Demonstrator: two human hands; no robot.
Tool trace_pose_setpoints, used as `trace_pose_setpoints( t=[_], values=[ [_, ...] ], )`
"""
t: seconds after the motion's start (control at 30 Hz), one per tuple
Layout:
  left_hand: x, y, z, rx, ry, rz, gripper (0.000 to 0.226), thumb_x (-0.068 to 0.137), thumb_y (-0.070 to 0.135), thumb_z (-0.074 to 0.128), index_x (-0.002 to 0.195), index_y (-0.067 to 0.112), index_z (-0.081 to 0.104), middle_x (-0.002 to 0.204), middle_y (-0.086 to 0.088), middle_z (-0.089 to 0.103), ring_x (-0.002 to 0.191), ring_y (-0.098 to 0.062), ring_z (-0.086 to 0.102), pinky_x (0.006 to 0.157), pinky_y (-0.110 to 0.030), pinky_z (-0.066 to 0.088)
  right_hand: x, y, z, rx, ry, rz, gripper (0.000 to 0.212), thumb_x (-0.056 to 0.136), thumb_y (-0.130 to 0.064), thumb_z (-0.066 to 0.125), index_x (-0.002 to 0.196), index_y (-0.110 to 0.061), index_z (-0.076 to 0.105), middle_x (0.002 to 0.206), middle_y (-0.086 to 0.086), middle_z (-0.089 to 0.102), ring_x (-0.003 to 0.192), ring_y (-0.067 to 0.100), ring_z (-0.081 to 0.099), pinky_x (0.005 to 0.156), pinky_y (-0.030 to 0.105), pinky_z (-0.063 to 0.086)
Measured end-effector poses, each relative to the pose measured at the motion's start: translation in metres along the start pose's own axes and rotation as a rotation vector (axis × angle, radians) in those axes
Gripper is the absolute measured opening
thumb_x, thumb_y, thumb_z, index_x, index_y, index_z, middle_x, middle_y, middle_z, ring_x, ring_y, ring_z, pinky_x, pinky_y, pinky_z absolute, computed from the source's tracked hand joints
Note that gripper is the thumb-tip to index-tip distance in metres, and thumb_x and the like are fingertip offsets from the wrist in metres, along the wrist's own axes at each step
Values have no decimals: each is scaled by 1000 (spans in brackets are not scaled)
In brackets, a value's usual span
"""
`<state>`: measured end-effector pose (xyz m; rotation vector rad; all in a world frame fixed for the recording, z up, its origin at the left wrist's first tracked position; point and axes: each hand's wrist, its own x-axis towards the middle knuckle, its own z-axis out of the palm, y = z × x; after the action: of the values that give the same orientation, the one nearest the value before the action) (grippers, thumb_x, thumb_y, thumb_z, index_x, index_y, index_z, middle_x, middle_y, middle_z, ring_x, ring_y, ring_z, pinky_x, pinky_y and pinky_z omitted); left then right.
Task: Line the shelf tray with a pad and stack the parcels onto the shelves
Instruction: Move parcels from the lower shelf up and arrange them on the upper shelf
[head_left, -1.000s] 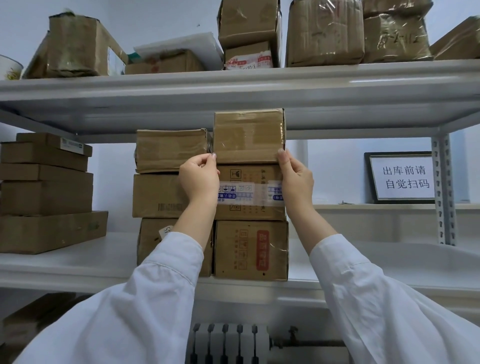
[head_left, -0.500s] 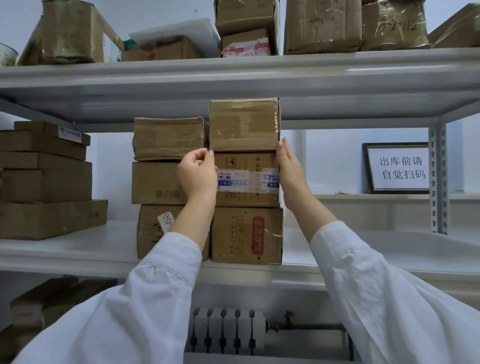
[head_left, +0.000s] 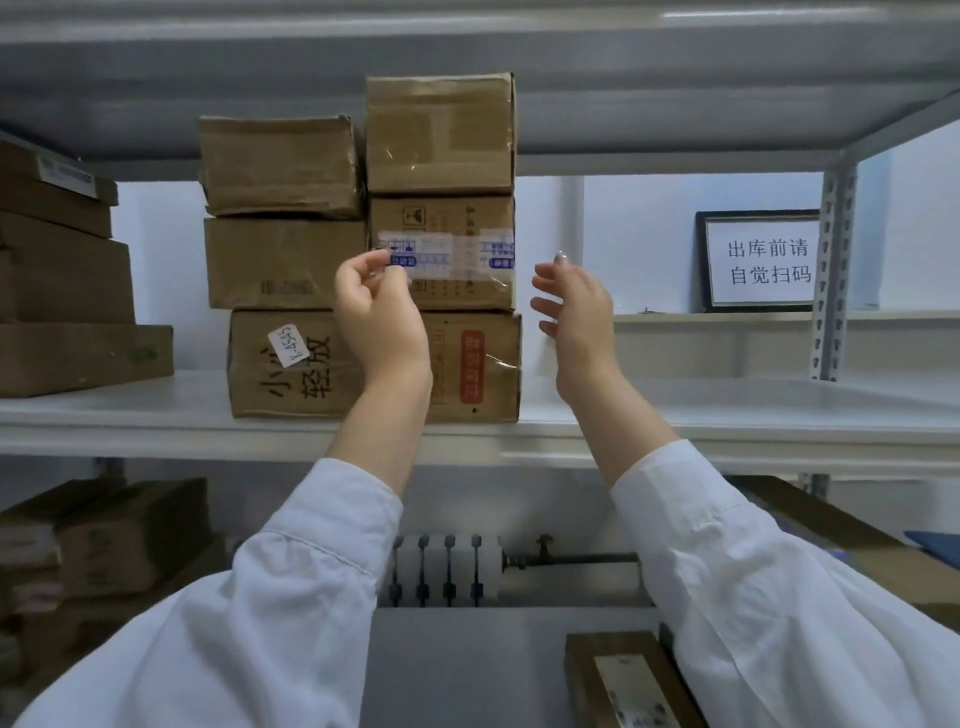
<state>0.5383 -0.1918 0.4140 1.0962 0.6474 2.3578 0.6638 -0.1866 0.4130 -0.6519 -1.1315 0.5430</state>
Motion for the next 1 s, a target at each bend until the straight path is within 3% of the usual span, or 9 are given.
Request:
trace_pose_setpoints(
  t=[0.17, 0.3, 0.43, 0.57, 0.67, 0.73, 0.8, 0.9, 1.0],
  values=[
    [-47, -33, -13, -73, 33, -24, 25, 87, -1, 45, 83, 22, 55, 75, 6, 53, 62, -3, 46, 57, -12, 39, -43, 31, -35, 24, -58, 18, 35, 101, -24, 37, 78, -14, 61, 74, 2, 64, 65, 13, 57, 60, 19, 44],
    [-87, -78, -24, -46, 128, -116, 28, 87, -3, 46, 79, 22, 56, 75, 5, 52, 64, -6, 45, 57, -12, 38, -72, 75, -69, 28, -80, 79, 34, 100, -18, 40, 77, -9, 62, 68, 7, 63, 57, 10, 59, 56, 18, 49],
    [-123, -129, -36, 30, 173, -288, 29, 89, -2, 44, 77, 24, 53, 72, 3, 49, 61, -6, 42, 55, -14, 36, -91, 120, -103, -114, -154, 203, 27, 98, -12, 45, 77, -11, 63, 68, 6, 63, 54, 5, 59, 57, 17, 47],
    [-147, -181, -36, 89, 194, -547, 29, 88, -3, 41, 72, 20, 49, 67, 0, 45, 54, -10, 36, 48, -20, 29, -98, 160, -129, -256, -188, 404, 25, 95, -9, 50, 73, -13, 61, 72, 6, 61, 67, 11, 58, 59, 14, 46],
    [-165, -216, -35, 175, 196, -765, 18, 90, 3, 44, 74, 11, 47, 66, -5, 42, 54, -14, 33, 51, -26, 25, -100, 191, -149, -403, -131, 535, 14, 94, -15, 53, 84, -11, 62, 84, 4, 61, 86, 19, 56, 70, 23, 42],
    [-182, -234, -36, 220, 185, -905, 9, 90, 7, 45, 94, 7, 53, 83, -10, 52, 66, -18, 44, 61, -26, 34, -104, 213, -167, -459, -99, 660, 19, 94, -21, 53, 108, -9, 60, 100, 5, 61, 102, 24, 55, 82, 29, 42],
    [-198, -251, -39, 258, 169, -1044, 25, 90, 10, 46, 113, 2, 54, 114, -17, 58, 94, -27, 54, 80, -35, 41, -107, 233, -185, -539, -88, 803, 37, 95, -27, 52, 127, -9, 52, 122, 8, 56, 116, 26, 52, 88, 32, 42],
    [-222, -265, -42, 327, 117, -1251, 42, 91, 14, 48, 132, 2, 48, 140, -16, 47, 128, -32, 43, 103, -41, 36, -113, 260, -209, -652, -61, 1017, 49, 93, -34, 53, 134, -9, 43, 131, 10, 51, 118, 30, 51, 91, 36, 43],
    [-245, -271, -46, 382, 10, -1401, 37, 94, 16, 47, 129, 4, 46, 130, -15, 51, 118, -32, 48, 95, -36, 39, -125, 274, -229, -653, -104, 1140, 41, 94, -37, 48, 123, -8, 53, 121, 13, 59, 110, 30, 56, 97, 40, 45]
  ],
)
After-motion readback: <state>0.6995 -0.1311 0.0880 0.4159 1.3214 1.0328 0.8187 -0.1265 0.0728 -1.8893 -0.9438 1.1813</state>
